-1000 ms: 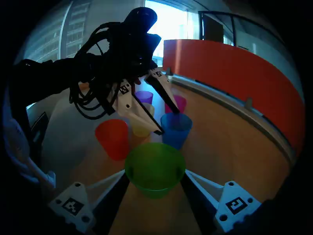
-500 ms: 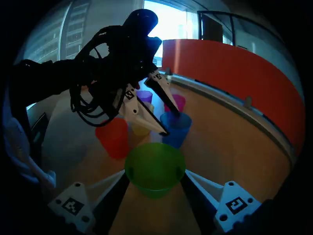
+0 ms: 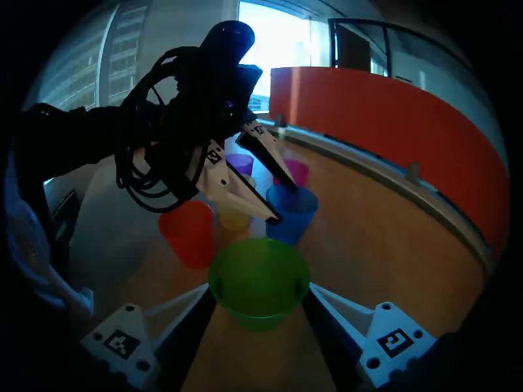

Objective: Pour water

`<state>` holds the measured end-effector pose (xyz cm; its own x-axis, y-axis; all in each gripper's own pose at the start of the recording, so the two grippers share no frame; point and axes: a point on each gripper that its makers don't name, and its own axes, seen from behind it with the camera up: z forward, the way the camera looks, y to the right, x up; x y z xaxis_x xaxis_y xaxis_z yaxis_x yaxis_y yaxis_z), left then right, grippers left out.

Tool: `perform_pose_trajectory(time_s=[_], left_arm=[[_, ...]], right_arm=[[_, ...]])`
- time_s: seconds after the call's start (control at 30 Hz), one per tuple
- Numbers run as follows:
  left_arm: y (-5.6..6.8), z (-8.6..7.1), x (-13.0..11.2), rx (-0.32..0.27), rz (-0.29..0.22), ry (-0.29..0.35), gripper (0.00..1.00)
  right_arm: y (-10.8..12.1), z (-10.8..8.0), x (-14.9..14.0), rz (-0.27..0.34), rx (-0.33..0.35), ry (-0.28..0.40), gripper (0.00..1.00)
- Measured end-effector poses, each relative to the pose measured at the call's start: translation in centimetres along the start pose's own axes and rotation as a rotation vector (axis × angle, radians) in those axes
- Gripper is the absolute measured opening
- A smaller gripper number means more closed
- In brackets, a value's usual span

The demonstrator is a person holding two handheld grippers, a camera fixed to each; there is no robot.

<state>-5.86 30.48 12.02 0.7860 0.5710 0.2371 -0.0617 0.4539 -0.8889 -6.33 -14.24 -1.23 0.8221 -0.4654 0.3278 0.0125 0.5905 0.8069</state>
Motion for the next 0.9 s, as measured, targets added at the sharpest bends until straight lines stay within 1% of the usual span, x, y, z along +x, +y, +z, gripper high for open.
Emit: perform_pose_trajectory(time_s=[0.2,0.5,0.8,0.9], left_arm=[[-0.3,-1.7,1.1,0.013,-0.027,0.053,0.87],[-1.6,-5.0,3.9,0.044,-0.092,0.169,0.87],[-3.3,-8.8,7.1,0.094,-0.112,0.297,0.87],[-3.6,-10.2,8.1,0.103,-0.121,0.343,0.87]], right_arm=[[0.1,-0.4,1.0,0.001,-0.009,0.014,0.90],[0.0,-1.2,3.1,0.000,-0.021,0.050,0.90],[-0.3,-2.0,5.1,-0.008,-0.037,0.085,0.90],[-0.3,-2.1,5.6,-0.004,-0.041,0.102,0.90]])
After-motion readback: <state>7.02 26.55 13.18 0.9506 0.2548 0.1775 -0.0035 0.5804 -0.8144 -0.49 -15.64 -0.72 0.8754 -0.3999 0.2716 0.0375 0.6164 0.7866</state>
